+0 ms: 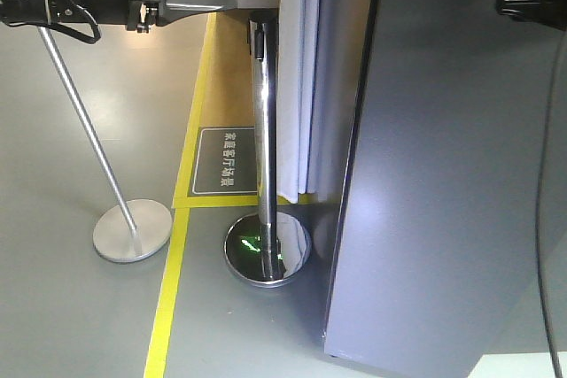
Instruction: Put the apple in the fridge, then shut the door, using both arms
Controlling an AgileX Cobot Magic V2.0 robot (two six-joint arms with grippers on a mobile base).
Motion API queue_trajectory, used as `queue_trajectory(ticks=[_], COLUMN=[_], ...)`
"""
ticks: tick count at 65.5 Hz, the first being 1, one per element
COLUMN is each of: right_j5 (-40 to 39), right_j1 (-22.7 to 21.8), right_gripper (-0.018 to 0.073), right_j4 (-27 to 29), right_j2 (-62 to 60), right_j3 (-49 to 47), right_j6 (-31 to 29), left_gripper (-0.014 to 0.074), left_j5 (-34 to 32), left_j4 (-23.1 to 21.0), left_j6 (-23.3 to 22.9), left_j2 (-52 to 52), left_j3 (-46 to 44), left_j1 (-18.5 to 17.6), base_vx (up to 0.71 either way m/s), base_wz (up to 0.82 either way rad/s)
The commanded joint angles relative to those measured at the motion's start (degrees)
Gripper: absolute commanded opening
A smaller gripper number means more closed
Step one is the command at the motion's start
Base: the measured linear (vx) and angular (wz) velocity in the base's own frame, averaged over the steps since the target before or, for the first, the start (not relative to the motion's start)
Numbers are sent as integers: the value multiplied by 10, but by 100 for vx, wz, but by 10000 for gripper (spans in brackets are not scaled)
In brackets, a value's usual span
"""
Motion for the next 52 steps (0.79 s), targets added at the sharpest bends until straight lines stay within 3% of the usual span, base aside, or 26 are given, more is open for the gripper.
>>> queue_trajectory(ticks=[1,19,31,52], right_j5=[-39,-32,43,158], right_j1=[-3,-16,-44,-77], right_gripper=[587,587,582,538], right_j4=[11,62,91,87], right_j2=[10,81,122,180], right_j3=[-42,-113,-175,-265], right_j6=[-32,-76,-75,-76], left_gripper=[449,449,449,449], left_j5=[21,25,24,34], left_j4=[21,21,21,21], left_j6=[-1,-1,-1,-1], left_j2=[-29,-29,-28,-27], left_j3=[-18,-18,-18,-18], left_j1=[-1,-1,-1,-1], base_vx=[0,0,0,0], base_wz=[0,0,0,-1])
